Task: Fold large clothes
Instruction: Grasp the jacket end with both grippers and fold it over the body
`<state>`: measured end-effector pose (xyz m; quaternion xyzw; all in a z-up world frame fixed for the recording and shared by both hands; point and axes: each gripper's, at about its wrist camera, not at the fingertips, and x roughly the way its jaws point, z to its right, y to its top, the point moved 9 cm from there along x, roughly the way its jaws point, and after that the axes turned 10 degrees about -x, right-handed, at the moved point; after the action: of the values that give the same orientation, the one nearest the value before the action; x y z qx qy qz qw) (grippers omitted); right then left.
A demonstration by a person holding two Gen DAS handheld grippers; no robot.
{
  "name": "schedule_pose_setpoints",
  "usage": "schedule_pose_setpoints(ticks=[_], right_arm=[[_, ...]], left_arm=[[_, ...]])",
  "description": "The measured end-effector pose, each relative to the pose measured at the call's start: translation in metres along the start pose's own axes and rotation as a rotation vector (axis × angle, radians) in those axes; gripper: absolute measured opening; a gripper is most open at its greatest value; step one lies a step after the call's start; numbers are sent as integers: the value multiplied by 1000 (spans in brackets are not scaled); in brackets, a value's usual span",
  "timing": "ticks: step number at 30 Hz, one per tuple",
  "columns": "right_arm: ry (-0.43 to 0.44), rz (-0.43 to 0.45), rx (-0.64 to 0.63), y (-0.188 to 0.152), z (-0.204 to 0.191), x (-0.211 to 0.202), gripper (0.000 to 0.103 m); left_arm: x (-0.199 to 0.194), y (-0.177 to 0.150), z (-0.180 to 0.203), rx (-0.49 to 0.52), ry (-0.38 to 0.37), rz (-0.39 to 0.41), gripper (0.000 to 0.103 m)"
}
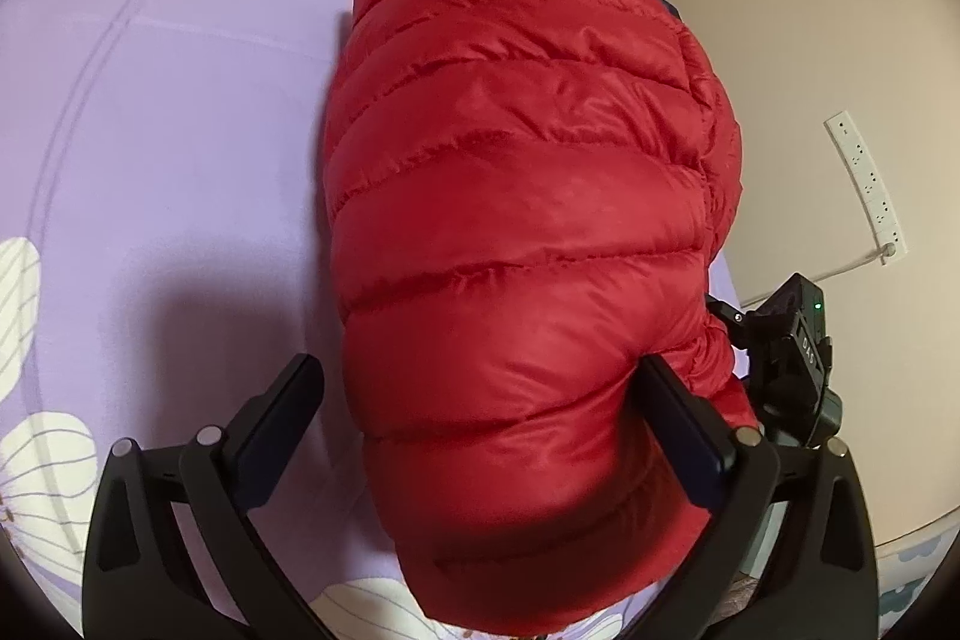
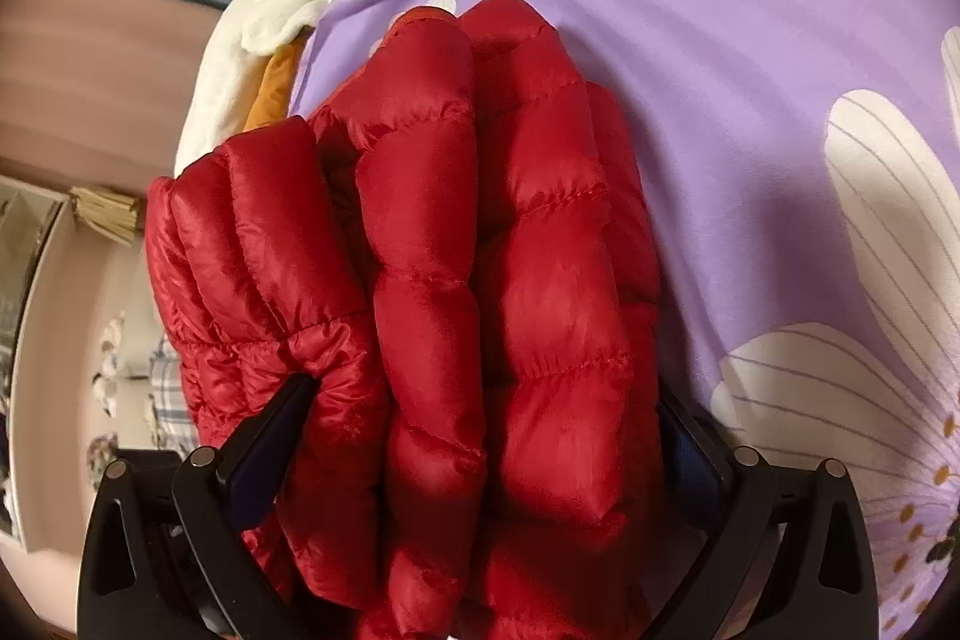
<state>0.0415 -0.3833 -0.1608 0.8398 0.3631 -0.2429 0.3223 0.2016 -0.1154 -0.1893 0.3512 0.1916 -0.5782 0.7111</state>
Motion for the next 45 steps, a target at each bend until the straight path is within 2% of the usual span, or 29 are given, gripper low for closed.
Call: schedule_pose_setpoints(ticks=[8,15,23,37,40,45], right_arm=[[45,-10,7,2,0,5,102],[66,-20,5,5,-3,10,102],[69,-18,-2,9,-6,19,102],[50,-5,-50,5,-19,15,102],[49,9,-57,4,-21,13,99],[57,37,-75,3,-25,5,85]], left_arm=[[13,1,-3,-51,-71,-39,103],[24,0,-4,-71,-101,-52,103],[27,-1,2,-71,-95,-53,103],[31,-2,15,-26,-40,-33,103],[31,-4,21,-14,-28,-20,101],[29,-7,30,13,-7,-1,97]])
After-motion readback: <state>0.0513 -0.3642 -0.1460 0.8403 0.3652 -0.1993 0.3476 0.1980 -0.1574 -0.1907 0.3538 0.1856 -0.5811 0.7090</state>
